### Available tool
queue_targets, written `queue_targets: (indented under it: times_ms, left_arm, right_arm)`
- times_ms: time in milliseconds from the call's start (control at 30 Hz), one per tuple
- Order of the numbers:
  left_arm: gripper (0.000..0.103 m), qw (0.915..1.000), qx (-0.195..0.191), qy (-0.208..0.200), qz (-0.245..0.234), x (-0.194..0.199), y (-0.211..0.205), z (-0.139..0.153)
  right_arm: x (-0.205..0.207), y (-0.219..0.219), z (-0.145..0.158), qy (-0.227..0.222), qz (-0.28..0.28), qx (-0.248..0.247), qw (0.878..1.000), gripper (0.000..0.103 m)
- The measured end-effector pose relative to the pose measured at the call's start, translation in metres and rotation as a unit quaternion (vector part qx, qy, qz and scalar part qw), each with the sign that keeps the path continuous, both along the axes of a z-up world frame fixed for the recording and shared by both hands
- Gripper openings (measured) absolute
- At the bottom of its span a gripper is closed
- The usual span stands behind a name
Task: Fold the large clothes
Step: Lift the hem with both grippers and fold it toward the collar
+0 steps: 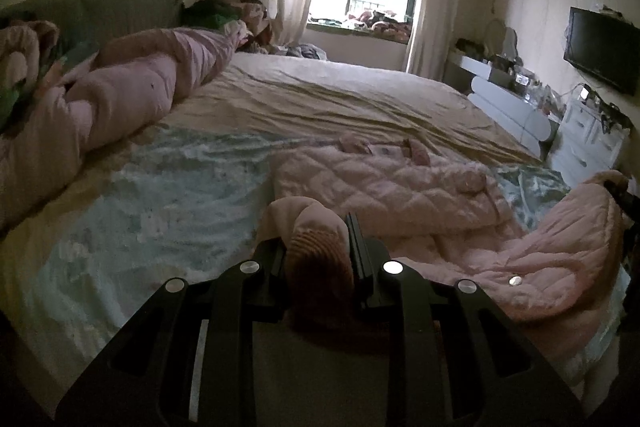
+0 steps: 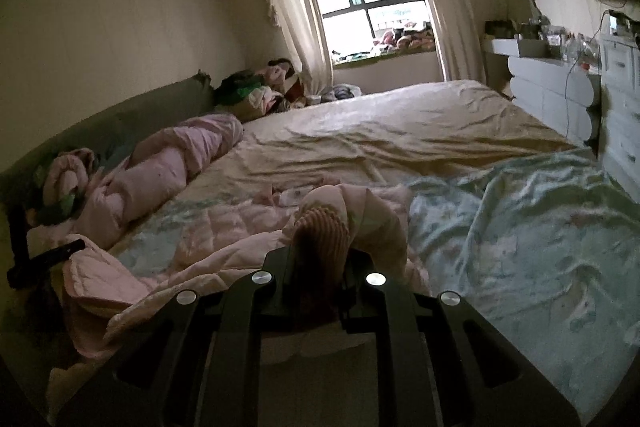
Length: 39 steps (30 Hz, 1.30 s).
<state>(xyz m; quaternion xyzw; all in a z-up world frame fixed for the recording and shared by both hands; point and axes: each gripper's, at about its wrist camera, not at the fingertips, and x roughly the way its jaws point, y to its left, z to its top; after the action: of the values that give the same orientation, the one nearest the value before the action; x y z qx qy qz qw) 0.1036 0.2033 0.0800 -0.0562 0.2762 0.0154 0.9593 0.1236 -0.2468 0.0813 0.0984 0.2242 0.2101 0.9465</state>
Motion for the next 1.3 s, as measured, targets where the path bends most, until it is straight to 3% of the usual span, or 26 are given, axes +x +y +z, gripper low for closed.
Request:
queue_targets:
  times_ms: [200, 467, 833, 1300]
  left_arm:
    - [0.016, 0.9999, 0.000, -0.011, 0.008, 0.021, 0.007, 0.009]
    - [0.016, 0.9991, 0.035, -0.020, 0.012, 0.055, 0.006, 0.023]
    - [0.016, 0.9966, 0.077, -0.022, 0.020, 0.104, 0.005, 0.025]
    - [0.016, 0.9954, 0.091, -0.004, 0.030, 0.146, 0.008, 0.013]
  right_arm:
    - [0.026, 0.003, 0.013, -0.011, -0.016, 0.003, 1.000, 0.013]
    - [0.064, 0.012, 0.024, -0.019, -0.033, -0.011, 0.999, 0.013]
    - [0.131, 0.018, 0.019, 0.007, -0.065, -0.007, 0.998, 0.013]
    - [0.187, 0.027, 0.003, 0.046, -0.075, -0.021, 0.996, 0.013]
